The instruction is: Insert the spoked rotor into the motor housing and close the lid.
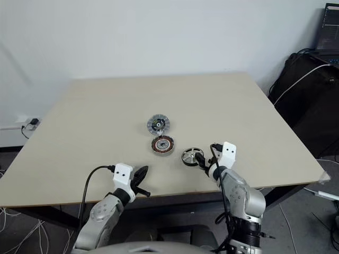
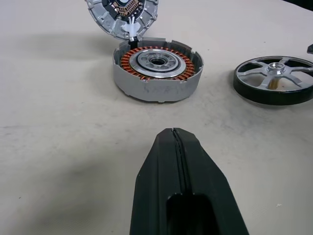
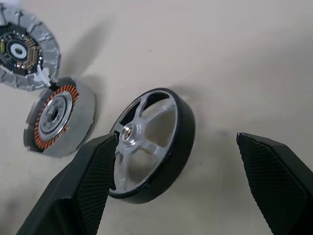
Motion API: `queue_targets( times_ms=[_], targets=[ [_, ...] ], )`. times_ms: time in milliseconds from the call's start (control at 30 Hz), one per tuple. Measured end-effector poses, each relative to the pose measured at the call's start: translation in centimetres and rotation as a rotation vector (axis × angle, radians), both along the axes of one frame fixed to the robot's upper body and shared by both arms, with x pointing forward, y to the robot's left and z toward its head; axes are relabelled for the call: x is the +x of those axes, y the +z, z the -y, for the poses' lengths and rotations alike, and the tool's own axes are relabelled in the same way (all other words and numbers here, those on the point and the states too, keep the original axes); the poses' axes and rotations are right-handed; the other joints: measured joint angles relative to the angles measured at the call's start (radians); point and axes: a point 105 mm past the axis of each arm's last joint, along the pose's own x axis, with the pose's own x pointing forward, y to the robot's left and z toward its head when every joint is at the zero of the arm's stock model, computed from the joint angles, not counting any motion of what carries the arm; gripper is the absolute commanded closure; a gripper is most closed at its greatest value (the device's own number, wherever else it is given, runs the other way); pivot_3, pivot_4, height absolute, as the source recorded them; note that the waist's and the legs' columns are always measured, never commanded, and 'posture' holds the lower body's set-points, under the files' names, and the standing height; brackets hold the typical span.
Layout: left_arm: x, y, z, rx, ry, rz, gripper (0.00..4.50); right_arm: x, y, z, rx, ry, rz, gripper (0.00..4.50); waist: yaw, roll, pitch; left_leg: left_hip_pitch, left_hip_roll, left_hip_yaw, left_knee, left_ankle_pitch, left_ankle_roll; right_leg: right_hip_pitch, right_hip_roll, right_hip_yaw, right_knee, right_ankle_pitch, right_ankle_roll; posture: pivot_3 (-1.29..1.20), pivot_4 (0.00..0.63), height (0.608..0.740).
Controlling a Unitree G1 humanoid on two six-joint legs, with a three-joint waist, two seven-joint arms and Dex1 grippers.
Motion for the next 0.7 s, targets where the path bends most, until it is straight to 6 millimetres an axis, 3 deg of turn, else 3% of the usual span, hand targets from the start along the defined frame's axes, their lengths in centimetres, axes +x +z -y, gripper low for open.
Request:
queue_targets(
  times_ms=[433,533,700],
  targets=[
    [0.0,0.0,0.0,0.001,0.000,0.001,4.50,-0.5,-0.9,-1.3,0.295,-0.002,-0.122,0.32,-0.001,0.002,0.001,0.000,0.000,0.000,0.000,0.000,0.000,0.000,0.000,0.000,0.000,0.000,0.000,0.00,0.000,0.740],
    [0.0,0.0,0.0,0.001,0.000,0.001,4.50,-0.6,-1.2,-1.7,0.330,0.000,-0.145,0.86,-0.002,0.002,0.001,0.000,0.000,0.000,0.000,0.000,0.001,0.000,0.000,0.000,0.000,0.000,0.000,0.00,0.000,0.740],
    [0.0,0.0,0.0,0.001,-0.001,0.002,4.50,-0.5,-1.6,-1.9,0.358,-0.016,-0.164,2.53,-0.002,0.002,0.001,0.000,0.000,0.000,0.000,0.000,0.001,0.000,0.000,0.000,0.000,0.000,0.000,0.00,0.000,0.740]
  ],
)
